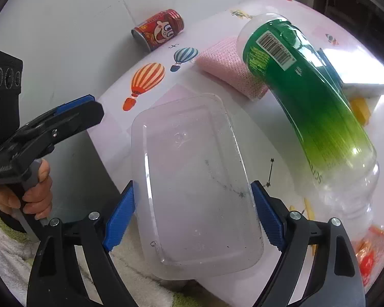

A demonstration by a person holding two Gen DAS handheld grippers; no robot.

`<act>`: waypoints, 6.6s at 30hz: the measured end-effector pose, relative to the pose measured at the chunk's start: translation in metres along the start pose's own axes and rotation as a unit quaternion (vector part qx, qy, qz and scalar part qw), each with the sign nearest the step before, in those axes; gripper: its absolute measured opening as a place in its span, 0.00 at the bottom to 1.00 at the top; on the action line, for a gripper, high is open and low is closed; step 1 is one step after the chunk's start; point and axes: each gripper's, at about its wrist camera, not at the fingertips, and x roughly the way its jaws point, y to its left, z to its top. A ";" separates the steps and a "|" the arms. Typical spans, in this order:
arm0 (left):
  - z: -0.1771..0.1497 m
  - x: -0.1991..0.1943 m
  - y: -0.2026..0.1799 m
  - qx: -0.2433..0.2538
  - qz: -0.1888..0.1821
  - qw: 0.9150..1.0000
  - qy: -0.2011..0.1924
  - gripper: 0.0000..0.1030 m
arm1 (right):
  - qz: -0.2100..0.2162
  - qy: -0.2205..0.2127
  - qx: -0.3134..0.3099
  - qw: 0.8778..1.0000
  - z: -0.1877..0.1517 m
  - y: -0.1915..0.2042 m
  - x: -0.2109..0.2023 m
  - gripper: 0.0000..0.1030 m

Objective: Collect trash
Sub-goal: 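Close the right tool on the rim of the clear plastic container, then grasp the red-and-white snack bag with the left tool while the right tool holds the container, then carry the container and snack bag to the blue wastebasket and open both tools, then move both open tools back to the table toward the green bottle, then close the right tool around the neck of the green bottle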

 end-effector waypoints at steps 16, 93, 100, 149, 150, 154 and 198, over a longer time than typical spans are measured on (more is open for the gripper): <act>-0.007 0.001 -0.127 0.143 -0.196 0.970 0.011 0.94 | -0.070 -0.196 0.304 0.930 -0.165 -0.104 -0.187 0.79; -0.066 0.117 -0.297 0.175 -0.304 0.911 0.218 0.05 | -0.166 -0.227 0.503 0.818 -0.295 -0.228 -0.207 0.77; -0.070 0.127 -0.363 0.240 -0.315 0.886 0.242 0.05 | -0.186 -0.236 0.576 0.761 -0.359 -0.249 -0.215 0.78; -0.071 0.126 -0.434 0.358 -0.255 0.874 0.208 0.57 | -0.223 -0.228 0.638 0.701 -0.388 -0.297 -0.159 0.85; -0.068 0.117 -0.424 0.356 -0.256 0.876 0.198 0.58 | -0.220 -0.236 0.626 0.710 -0.380 -0.293 -0.166 0.85; -0.055 0.084 -0.368 0.330 -0.253 0.897 0.151 0.61 | -0.205 -0.262 0.564 0.756 -0.336 -0.274 -0.191 0.85; 0.046 0.013 -0.014 0.098 0.101 0.987 -0.080 0.68 | -0.117 -0.021 -0.063 0.991 0.004 -0.100 -0.023 0.68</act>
